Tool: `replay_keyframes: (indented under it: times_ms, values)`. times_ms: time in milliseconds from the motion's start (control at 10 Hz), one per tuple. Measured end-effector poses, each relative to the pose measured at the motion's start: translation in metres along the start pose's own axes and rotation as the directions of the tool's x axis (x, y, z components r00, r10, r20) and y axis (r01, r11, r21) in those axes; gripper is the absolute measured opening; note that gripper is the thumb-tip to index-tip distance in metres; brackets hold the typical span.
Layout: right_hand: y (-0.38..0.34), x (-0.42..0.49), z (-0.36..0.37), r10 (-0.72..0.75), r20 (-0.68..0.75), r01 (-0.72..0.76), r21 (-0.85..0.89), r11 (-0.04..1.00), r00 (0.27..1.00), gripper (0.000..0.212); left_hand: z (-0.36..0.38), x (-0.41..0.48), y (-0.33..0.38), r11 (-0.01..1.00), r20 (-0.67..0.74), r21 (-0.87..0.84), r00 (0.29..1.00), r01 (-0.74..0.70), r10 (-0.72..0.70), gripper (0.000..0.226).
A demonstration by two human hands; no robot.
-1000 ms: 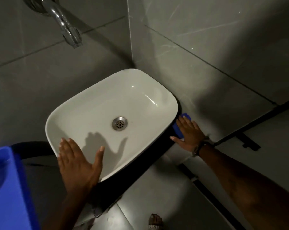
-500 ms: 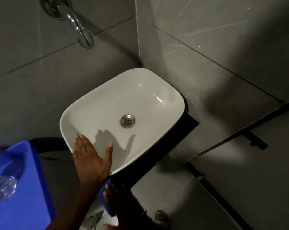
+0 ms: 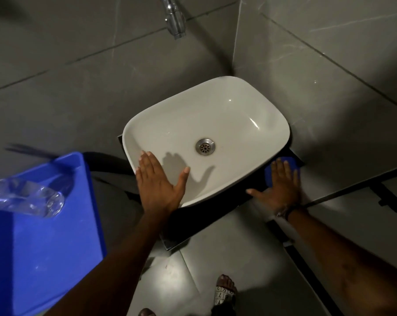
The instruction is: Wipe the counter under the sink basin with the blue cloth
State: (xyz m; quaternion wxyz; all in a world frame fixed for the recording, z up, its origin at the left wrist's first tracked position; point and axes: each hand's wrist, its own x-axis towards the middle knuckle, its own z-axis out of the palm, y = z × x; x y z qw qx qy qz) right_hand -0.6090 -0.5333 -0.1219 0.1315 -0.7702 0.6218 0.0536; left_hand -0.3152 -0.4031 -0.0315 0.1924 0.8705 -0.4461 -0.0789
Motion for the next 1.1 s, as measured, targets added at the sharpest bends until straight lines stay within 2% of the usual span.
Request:
replay_keyframes:
  times_ms: [100, 200, 300, 400, 500, 600, 700, 800, 900, 1000, 1100]
  values:
    - [-0.045, -0.05, 0.022, -0.149, 0.048, 0.147, 0.044, 0.988, 0.988, 0.132, -0.009, -0.004, 0.0, 0.997, 0.045, -0.064, 0.998, -0.034, 0.037, 0.109]
    - [-0.126, -0.132, 0.05, -0.376, 0.122, 0.377, 0.011, 0.926, 0.919, 0.12, -0.028, -0.027, -0.019, 0.963, 0.111, -0.25, 0.986, -0.096, 0.127, 0.095]
    - [-0.181, -0.172, 0.05, -0.392, 0.081, 0.391, 0.027, 0.92, 0.916, 0.095, -0.046, -0.065, -0.049, 0.931, 0.09, -0.306, 0.967, -0.201, 0.238, 0.084]
    - [-0.241, -0.214, 0.039, -0.403, 0.087, 0.366, 0.281, 0.887, 0.911, 0.065, -0.08, -0.121, -0.112, 0.861, 0.066, -0.504, 0.99, -0.076, 0.126, 0.067]
    - [-0.283, -0.239, 0.024, -0.395, 0.185, 0.168, 0.688, 0.706, 0.9, 0.041, -0.105, -0.145, -0.166, 0.85, 0.144, -0.525, 0.989, 0.048, 0.033, 0.066]
    - [-0.362, -0.259, 0.006, -0.412, 0.358, -0.227, 0.915, 0.334, 0.838, 0.024, -0.147, -0.157, -0.248, 0.65, 0.479, -0.651, 0.876, 0.393, -0.051, 0.067]
    - [-0.422, -0.253, 0.004, -0.427, 0.389, -0.29, 0.915, 0.279, 0.816, 0.024, -0.168, -0.15, -0.304, 0.398, 0.567, -0.733, 0.819, 0.552, -0.091, 0.058]
    - [-0.497, -0.232, 0.025, -0.397, 0.367, -0.146, 0.861, 0.487, 0.841, 0.032, -0.172, -0.126, -0.357, 0.413, 0.498, -0.698, 0.81, 0.586, -0.308, 0.035]
    - [-0.529, -0.22, 0.056, -0.344, 0.329, -0.045, 0.777, 0.628, 0.88, 0.037, -0.151, -0.108, -0.379, 0.549, 0.441, -0.554, 0.78, 0.626, -0.445, 0.027]
    - [-0.548, -0.215, 0.088, -0.283, 0.255, 0.084, 0.589, 0.804, 0.925, 0.044, -0.128, -0.088, -0.388, 0.759, 0.392, -0.195, 0.759, 0.621, -0.52, 0.048]
    - [-0.551, -0.217, 0.093, -0.24, 0.208, 0.13, 0.435, 0.891, 0.948, 0.051, -0.125, -0.085, -0.384, 0.862, 0.347, 0.063, 0.799, 0.503, -0.491, 0.057]
